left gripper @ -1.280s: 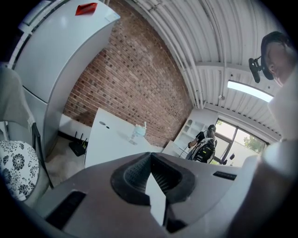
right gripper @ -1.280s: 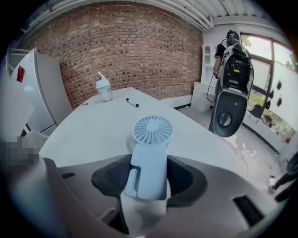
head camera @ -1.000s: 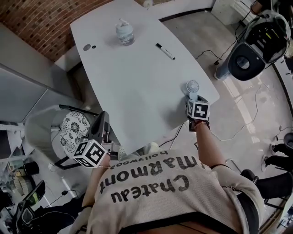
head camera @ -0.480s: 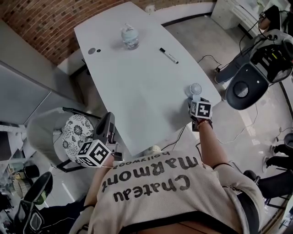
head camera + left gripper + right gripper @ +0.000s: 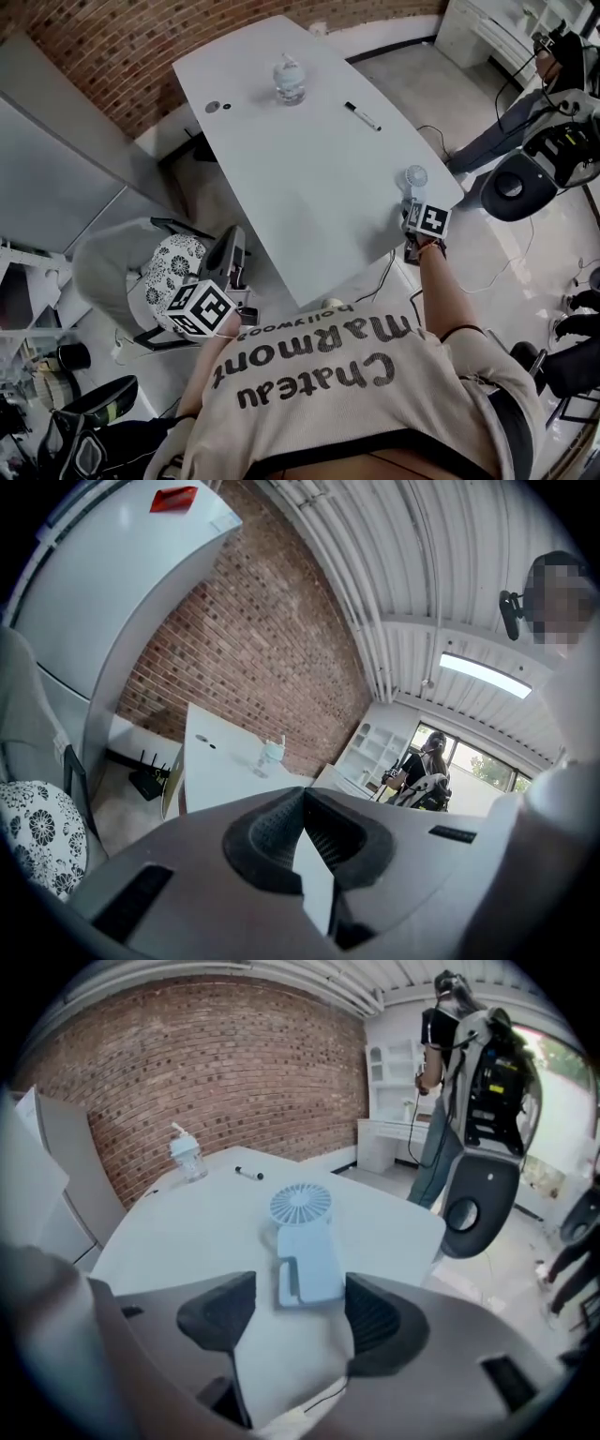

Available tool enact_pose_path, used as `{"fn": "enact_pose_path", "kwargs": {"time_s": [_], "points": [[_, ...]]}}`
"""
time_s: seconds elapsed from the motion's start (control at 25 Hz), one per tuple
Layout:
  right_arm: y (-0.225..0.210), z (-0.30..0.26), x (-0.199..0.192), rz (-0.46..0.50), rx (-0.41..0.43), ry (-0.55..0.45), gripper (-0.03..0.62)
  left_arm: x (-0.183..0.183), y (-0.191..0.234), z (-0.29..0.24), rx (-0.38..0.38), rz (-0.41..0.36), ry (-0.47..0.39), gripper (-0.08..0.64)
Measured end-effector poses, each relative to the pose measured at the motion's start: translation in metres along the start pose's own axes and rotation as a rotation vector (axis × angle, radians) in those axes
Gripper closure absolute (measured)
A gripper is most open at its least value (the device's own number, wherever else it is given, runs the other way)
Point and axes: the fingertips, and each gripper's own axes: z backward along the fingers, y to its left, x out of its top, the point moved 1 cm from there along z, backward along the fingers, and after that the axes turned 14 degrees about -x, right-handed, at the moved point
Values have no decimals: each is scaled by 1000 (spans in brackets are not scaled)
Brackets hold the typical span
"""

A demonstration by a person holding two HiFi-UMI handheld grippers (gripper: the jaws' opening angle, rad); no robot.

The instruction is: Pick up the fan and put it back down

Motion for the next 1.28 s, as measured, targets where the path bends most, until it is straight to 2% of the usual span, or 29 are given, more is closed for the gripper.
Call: {"fn": "enact_pose_path", "kwargs": {"time_s": [0.16,0.28,0.56,0.64,0.76,0.84,1.08,1.28], "points": [[10,29,-26,-71,11,38,287,7,1,17,-32,13,9,560],[27,54,-43,-116,49,55,296,9,-1,27,-55,19,12,560],[108,118,-75,-159,229,81,358,3,-11,47,-127,43,43,560],[131,140,-75,-142,301,76,412,3,-14,55,-141,43,41,560],[158,179,-66,-96,386,8,475,0,-23,69,-162,38,41,560],[174,205,-57,-107,446,-38,505,-2,-29,76,-181,30,47,560],[219,281,-28,-153,604,-158,515,7,-37,98,-219,11,52,560],[239,333,-24,-114,673,-265,529,13,-44,116,-235,-25,42,560]]}}
